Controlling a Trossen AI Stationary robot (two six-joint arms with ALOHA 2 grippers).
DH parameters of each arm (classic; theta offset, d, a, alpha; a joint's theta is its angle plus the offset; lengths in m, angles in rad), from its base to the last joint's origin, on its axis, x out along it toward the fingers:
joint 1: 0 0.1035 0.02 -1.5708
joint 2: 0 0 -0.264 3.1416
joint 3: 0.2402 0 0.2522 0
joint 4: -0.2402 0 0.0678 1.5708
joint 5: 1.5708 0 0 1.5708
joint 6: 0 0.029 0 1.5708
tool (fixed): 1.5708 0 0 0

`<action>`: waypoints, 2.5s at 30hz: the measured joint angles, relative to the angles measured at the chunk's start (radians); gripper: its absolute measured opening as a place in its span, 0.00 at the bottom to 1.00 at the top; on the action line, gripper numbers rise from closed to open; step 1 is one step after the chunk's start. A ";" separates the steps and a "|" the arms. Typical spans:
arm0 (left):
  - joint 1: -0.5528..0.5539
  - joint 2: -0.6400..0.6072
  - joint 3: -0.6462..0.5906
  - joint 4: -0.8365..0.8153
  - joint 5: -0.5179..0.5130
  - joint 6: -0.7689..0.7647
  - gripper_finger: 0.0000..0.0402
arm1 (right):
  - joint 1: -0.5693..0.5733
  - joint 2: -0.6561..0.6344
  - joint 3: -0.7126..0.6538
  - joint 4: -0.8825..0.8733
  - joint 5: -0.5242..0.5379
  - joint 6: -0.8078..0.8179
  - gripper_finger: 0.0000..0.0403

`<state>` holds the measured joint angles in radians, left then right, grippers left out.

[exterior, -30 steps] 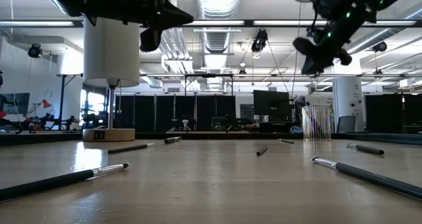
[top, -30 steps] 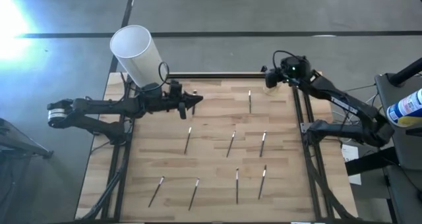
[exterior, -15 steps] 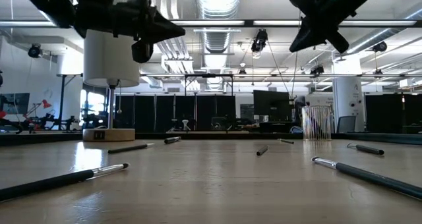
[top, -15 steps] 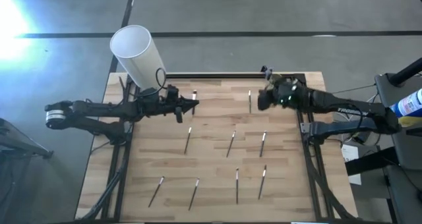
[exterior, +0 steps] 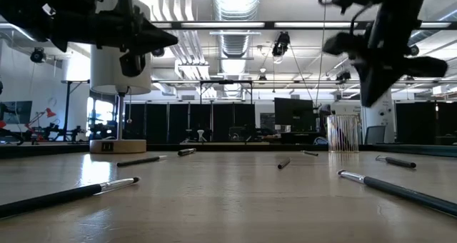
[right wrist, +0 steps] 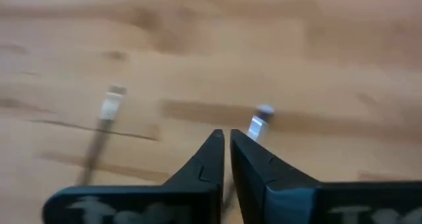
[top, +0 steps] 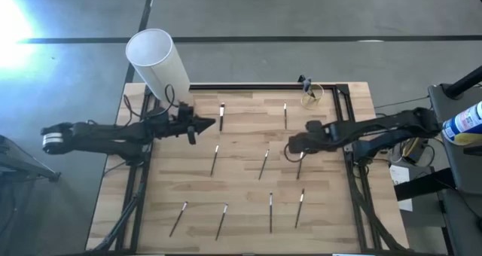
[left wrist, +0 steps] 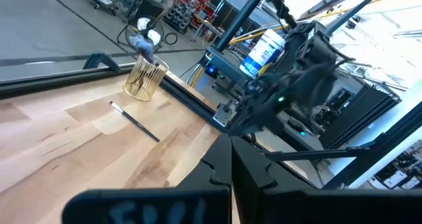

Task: Put items in baskets/containers
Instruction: Put the eyeshadow brush into the yellow container

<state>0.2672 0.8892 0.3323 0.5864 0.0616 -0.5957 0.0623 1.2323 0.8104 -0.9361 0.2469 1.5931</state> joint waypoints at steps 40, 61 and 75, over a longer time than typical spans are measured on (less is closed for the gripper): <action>0.021 -0.064 -0.042 -0.030 0.103 0.046 0.00 | -0.154 0.181 -0.205 0.306 -0.110 0.003 0.08; 0.053 -0.063 -0.042 -0.030 0.096 0.039 0.00 | -0.156 0.126 -0.097 0.349 0.016 -0.252 0.02; 0.053 -0.063 -0.043 -0.026 0.064 -0.002 0.00 | -0.154 -0.075 -0.029 0.341 0.149 -0.360 0.02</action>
<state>0.3199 0.8261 0.2893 0.5605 0.1254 -0.5974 -0.0922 1.1574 0.7816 -0.5950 0.3958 1.2328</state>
